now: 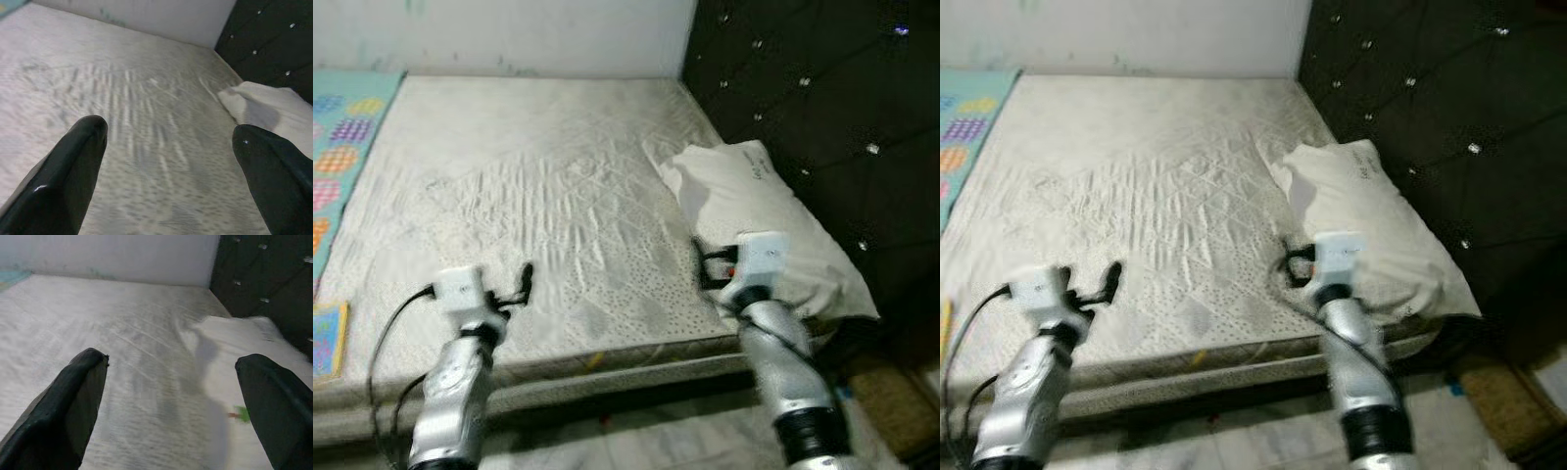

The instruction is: Clean up the room

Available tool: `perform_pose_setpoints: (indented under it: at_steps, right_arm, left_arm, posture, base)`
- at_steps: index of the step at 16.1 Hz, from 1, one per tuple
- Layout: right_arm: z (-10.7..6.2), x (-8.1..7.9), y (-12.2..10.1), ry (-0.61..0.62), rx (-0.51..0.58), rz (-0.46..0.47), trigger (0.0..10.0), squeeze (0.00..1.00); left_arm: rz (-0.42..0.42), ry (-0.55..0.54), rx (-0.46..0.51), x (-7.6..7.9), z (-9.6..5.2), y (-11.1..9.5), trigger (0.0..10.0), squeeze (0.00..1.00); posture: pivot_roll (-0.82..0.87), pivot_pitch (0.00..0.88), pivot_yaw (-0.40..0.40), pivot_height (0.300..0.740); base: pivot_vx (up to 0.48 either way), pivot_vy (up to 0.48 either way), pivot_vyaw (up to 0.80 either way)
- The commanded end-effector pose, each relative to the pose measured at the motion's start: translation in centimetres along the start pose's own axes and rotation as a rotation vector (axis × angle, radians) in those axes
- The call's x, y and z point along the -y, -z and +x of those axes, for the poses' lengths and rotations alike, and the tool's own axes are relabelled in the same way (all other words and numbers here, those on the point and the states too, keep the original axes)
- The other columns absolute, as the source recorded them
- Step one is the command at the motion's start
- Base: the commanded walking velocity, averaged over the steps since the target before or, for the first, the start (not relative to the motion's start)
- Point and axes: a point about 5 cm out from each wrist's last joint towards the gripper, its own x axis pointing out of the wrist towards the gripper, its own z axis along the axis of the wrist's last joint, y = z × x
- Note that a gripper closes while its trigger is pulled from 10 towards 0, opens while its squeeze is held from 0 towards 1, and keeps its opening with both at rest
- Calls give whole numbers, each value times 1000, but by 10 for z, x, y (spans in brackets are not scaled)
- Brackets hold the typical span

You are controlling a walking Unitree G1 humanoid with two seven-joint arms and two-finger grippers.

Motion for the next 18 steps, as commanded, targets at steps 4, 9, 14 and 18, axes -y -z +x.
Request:
perform_pose_setpoints:
  at_steps: [4, 9, 14, 18]
  right_arm:
    - [0, 7, -1, 14, -3, -9, 10000, 0]
    - [1, 6, -2, 1, 3, -3, 10000, 0]
    - [2, 5, -2, -1, 3, -2, 10000, 0]
    - [1, 5, -1, -3, -1, -2, 10000, 0]
  left_arm:
    - [0, 6, -6, 4, 2, 1, 10000, 0]
    - [3, 5, -6, 4, 2, 1, 10000, 0]
    - [45, 21, 20, 6, 6, -3, 10000, 0]
    - [73, 30, 41, 3, 11, -8, 10000, 0]
  posture:
    - [-82, 49, -34, 740]
    - [-81, 43, -35, 740]
    - [-89, 48, -30, 740]
    - [-106, 61, -36, 740]
  base:
    - [0, 480, 0]
    - [0, 480, 0]
    - [0, 288, 0]
    - [0, 0, 0]
